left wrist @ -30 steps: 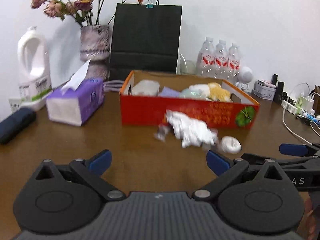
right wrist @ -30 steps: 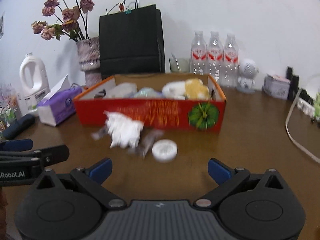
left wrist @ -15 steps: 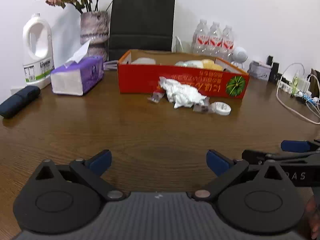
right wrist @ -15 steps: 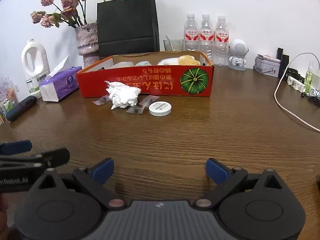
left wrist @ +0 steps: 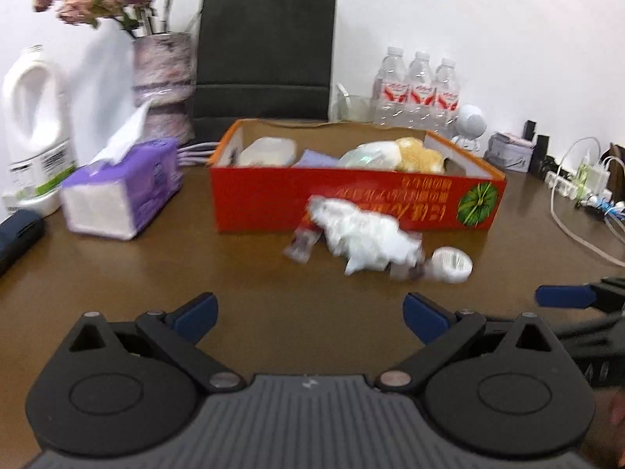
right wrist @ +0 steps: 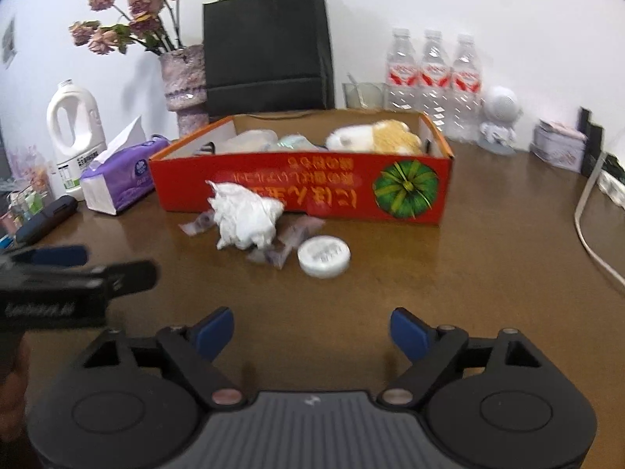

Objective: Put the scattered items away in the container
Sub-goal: 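Grasp the crumpled white tissue with the left tool while the right tool grasps a clear packet, then carry the tissue and clear packet over the cardboard box with both tools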

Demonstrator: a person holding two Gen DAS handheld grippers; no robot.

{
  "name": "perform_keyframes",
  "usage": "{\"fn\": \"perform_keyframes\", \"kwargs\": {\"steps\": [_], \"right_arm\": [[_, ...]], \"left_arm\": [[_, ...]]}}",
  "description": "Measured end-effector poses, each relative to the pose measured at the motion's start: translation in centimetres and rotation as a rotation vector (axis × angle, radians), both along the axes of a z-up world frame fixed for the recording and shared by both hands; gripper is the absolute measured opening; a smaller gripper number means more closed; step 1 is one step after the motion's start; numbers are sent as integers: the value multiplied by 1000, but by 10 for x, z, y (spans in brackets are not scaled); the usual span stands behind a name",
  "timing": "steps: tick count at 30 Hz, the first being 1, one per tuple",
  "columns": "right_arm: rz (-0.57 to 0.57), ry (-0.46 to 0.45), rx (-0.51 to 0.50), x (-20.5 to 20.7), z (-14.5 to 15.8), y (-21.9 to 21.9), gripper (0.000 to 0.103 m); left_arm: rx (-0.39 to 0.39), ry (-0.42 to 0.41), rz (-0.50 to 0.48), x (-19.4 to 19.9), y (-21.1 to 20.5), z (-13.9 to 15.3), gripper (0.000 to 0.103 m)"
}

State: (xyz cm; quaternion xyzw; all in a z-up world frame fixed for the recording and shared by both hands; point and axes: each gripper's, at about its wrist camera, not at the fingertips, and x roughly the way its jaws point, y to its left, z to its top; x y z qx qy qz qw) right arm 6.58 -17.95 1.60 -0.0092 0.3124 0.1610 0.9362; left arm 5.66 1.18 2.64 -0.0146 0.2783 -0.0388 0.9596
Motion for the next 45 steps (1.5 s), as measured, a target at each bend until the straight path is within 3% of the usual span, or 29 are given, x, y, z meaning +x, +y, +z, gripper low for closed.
{"fn": "perform_keyframes", "kwargs": {"steps": [4,6,8,10,13,19,24,31,33,38,42,45], "right_arm": [[-3,1,-5,14,-1,1,81],[-10,14,3,17,-4,-2,79],[-11,20,8,18,-4,-5,77],[0,19,9,17,-4,-8,77],[42,14,5,23,-2,-5,65],[160,-21,-34,44,1,26,57],[185,-26,-75,62,-2,46,50],[262,-66,-193,49,-5,69,38],[288,-52,-183,47,-6,71,28],[282,-6,-124,47,-5,71,25],[247,11,-65,54,-7,71,9],[206,14,-47,55,-7,70,7]], "left_arm": [[-15,21,-59,52,-21,6,103],[-6,45,-99,75,-35,2,94],[15,67,-84,90,-44,-5,75],[-24,70,-74,95,-42,-10,36],[-75,57,-81,90,-30,-10,10],[-206,-37,-59,57,17,17,9],[-228,-71,-24,42,42,28,9],[-223,-31,13,34,56,19,9],[-227,-37,5,25,57,20,9],[-223,-49,6,7,56,19,9],[-210,-34,37,-2,57,16,9],[-210,-30,51,-11,58,17,9]]}}
